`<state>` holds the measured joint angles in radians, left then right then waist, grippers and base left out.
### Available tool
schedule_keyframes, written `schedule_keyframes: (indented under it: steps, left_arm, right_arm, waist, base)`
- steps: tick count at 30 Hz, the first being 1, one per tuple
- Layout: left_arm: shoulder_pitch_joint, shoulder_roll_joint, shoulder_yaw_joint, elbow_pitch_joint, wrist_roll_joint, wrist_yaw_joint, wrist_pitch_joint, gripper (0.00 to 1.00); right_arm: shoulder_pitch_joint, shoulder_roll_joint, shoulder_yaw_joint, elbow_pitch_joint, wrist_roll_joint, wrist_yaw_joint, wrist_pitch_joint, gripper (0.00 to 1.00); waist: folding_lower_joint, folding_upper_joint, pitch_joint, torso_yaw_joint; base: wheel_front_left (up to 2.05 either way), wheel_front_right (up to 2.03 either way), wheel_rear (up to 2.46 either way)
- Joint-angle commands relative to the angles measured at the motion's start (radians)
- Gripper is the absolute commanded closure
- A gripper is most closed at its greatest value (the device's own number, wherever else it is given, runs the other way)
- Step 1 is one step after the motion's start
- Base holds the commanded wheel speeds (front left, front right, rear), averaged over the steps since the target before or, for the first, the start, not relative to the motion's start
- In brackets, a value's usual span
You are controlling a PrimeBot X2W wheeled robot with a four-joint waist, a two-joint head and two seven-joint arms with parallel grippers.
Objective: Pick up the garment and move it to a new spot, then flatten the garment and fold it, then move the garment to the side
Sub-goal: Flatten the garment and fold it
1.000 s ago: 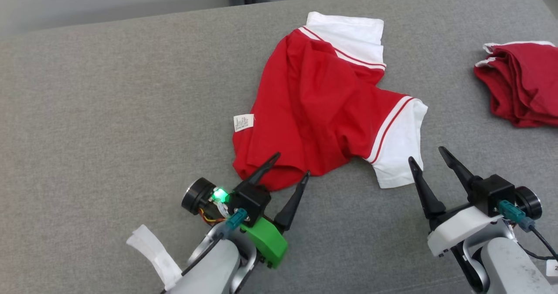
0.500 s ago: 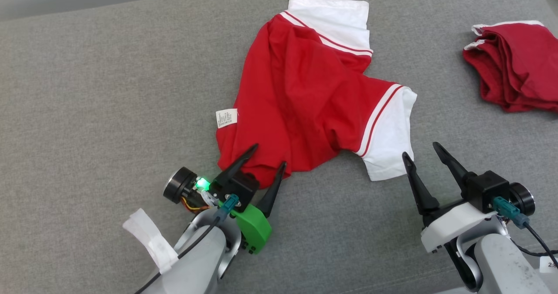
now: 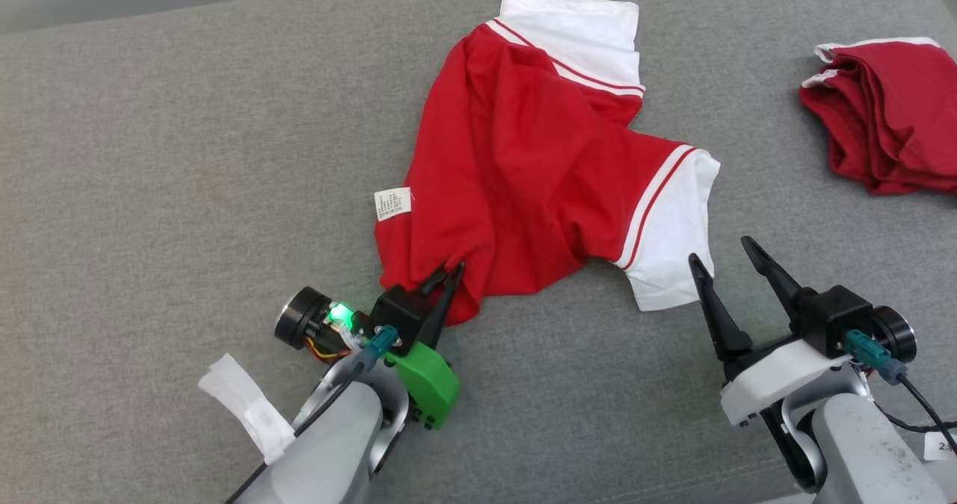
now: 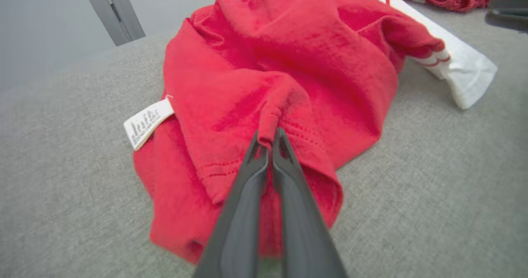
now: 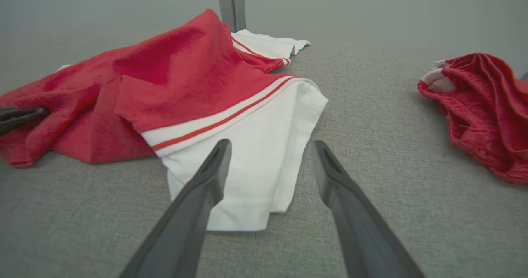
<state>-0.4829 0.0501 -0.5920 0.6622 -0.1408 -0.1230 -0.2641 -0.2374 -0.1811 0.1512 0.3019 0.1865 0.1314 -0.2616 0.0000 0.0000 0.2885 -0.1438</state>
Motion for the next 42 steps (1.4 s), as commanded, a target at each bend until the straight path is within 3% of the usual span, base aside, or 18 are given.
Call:
schedule_keyframes:
  steps: [1, 9, 14, 24, 35, 36, 37, 42]
  left_arm:
    - [-0.009, 0.004, 0.011, -0.022, -0.015, -0.001, 0.0, 1.0]
    - [0.03, 0.004, 0.098, -0.202, -0.029, 0.003, 0.0, 1.0]
    - [0.001, 0.025, 0.173, -0.241, -0.035, 0.0, 0.0, 1.0]
    - [-0.162, 0.104, 0.314, -0.117, -0.081, -0.007, 0.0, 1.0]
    - [-0.285, 0.173, 0.392, 0.074, -0.066, -0.001, 0.0, 1.0]
    - [-0.293, 0.171, 0.406, 0.08, -0.067, 0.007, 0.0, 0.65]
    - [-0.294, 0.168, 0.417, 0.085, -0.067, 0.015, 0.0, 0.0]
    - [-0.239, 0.14, 0.465, 0.035, -0.05, 0.041, 0.0, 0.0]
  right_arm:
    - [0.003, -0.005, -0.006, 0.004, 0.005, -0.002, -0.004, 0.0]
    - [0.022, -0.001, -0.025, 0.01, 0.008, -0.002, -0.004, 0.0]
    - [0.011, 0.001, -0.026, 0.01, 0.009, -0.002, -0.004, 0.0]
    - [-0.036, 0.007, -0.013, 0.009, 0.013, -0.002, -0.004, 0.0]
    - [-0.077, 0.02, -0.003, 0.0, 0.008, -0.002, -0.004, 0.0]
    - [-0.08, 0.022, -0.004, 0.0, 0.006, -0.002, -0.004, 0.0]
    - [-0.082, 0.025, -0.005, 0.0, 0.004, -0.002, -0.004, 0.0]
    - [-0.076, 0.03, -0.013, 0.008, -0.004, -0.002, -0.004, 0.0]
  waist:
    - [0.0, 0.0, -0.007, 0.007]
    - [0.0, 0.0, -0.041, 0.053]
    - [0.0, 0.0, -0.038, 0.073]
    - [0.0, 0.0, 0.029, 0.047]
    - [0.0, 0.0, 0.096, 0.006]
    - [0.0, 0.0, 0.099, 0.005]
    - [0.0, 0.0, 0.101, 0.005]
    - [0.0, 0.0, 0.081, 0.014]
  base:
    - [0.0, 0.0, 0.0]
    - [0.0, 0.0, 0.0]
    - [0.0, 0.0, 0.0]
    - [0.0, 0.0, 0.0]
    - [0.0, 0.0, 0.0]
    - [0.0, 0.0, 0.0]
    - [0.0, 0.0, 0.0]
    - [0.0, 0.0, 0.0]
